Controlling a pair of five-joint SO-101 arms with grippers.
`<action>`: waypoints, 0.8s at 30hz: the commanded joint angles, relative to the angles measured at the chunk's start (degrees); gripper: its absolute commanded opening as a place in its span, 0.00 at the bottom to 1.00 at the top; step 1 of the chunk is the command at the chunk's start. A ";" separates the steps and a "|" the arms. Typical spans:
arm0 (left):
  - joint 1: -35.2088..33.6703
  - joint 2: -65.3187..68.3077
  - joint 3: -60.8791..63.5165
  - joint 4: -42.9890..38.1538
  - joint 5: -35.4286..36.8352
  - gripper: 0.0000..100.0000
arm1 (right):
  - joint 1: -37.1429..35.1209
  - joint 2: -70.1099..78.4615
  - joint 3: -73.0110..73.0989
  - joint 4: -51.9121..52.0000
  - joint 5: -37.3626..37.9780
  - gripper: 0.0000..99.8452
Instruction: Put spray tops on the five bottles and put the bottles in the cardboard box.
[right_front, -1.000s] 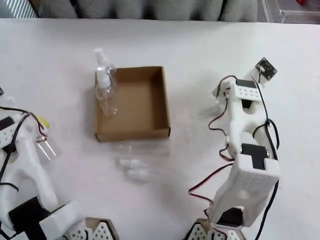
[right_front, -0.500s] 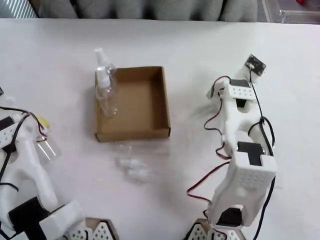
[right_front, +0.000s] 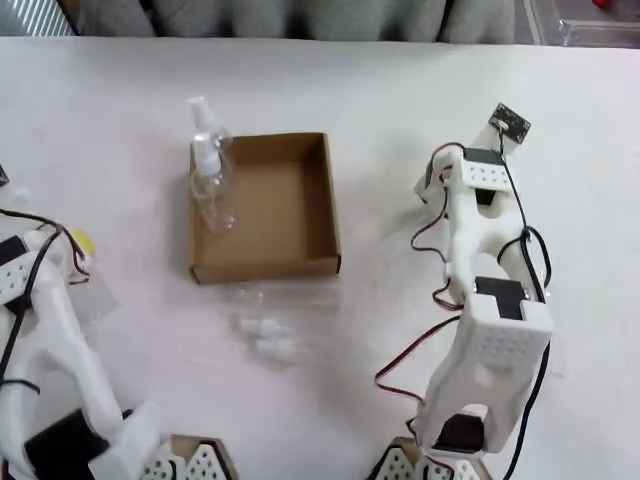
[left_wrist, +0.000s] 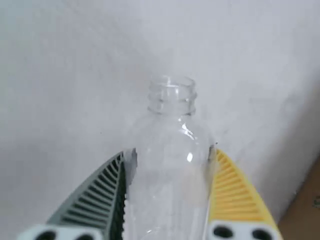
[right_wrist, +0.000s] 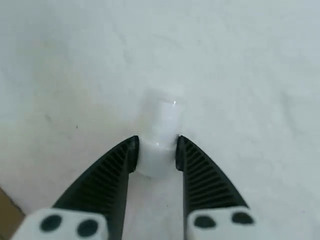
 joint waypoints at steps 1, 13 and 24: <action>1.71 -13.05 -0.26 4.75 -0.62 0.05 | 1.10 -0.92 -2.29 1.98 0.97 0.02; 11.74 -41.80 0.09 13.36 -0.97 0.05 | 5.41 -10.95 -1.85 6.64 2.46 0.02; 32.92 -53.14 0.09 13.27 -0.97 0.05 | 10.68 -32.40 -1.67 15.96 7.65 0.02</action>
